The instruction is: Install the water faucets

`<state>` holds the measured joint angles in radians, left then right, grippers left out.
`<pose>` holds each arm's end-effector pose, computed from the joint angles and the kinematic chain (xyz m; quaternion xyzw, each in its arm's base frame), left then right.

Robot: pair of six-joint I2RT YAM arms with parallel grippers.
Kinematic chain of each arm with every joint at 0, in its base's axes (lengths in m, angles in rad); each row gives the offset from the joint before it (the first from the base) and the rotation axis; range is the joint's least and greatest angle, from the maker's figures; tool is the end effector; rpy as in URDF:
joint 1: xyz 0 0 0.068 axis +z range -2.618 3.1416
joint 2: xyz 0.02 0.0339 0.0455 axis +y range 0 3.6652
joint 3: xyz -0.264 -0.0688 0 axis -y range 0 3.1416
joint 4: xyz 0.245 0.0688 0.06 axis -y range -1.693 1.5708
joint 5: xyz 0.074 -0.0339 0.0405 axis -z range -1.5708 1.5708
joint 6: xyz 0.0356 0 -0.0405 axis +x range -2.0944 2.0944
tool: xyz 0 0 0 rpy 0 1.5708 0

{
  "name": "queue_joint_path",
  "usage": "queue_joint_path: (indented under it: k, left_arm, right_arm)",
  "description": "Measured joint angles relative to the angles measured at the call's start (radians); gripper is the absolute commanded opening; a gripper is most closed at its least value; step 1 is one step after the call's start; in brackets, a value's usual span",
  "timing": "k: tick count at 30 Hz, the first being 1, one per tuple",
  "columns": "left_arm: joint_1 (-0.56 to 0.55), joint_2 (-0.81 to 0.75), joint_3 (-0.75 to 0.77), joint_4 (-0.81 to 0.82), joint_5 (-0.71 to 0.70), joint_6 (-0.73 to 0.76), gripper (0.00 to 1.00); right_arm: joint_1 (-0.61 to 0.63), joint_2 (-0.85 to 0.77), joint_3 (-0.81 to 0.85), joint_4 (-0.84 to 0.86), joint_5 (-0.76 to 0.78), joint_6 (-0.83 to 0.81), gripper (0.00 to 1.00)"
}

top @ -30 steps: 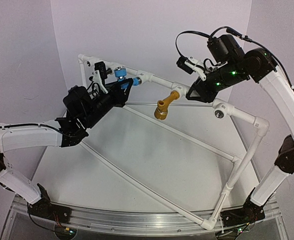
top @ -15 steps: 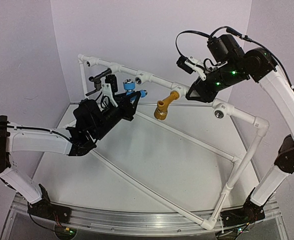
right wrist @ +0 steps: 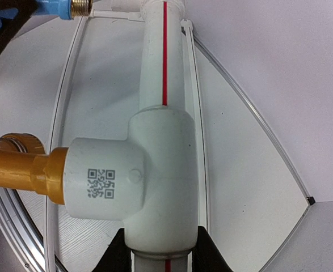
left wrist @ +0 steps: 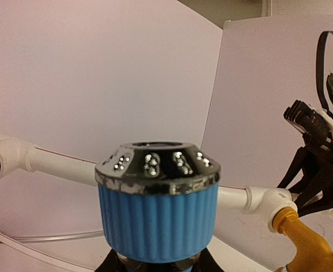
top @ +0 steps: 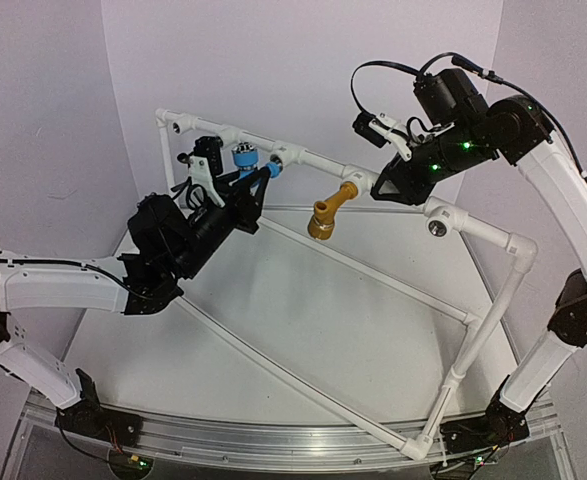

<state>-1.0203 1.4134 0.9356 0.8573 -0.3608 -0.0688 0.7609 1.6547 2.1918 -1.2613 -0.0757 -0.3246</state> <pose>0.1799 -0.2691 0.3546 0.1208 0.5587 -0.3358 0.7487 0.2183 0.2115 0.4809 -0.4839 0.7721 0.1225 0.3933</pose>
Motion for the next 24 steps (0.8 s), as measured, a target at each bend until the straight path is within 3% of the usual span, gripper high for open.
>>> queue_joint_path:
  k: [9, 24]
  left_arm:
    - [0.0, -0.024, 0.0, 0.017, -0.029, 0.045, 0.0]
    - [0.0, 0.069, 0.001, 0.08, -0.061, 0.063, 0.0]
  right_arm:
    - [0.0, -0.001, 0.0, 0.0, -0.002, 0.004, 0.0]
    - [0.0, -0.007, -0.009, 0.007, -0.009, -0.001, 0.0]
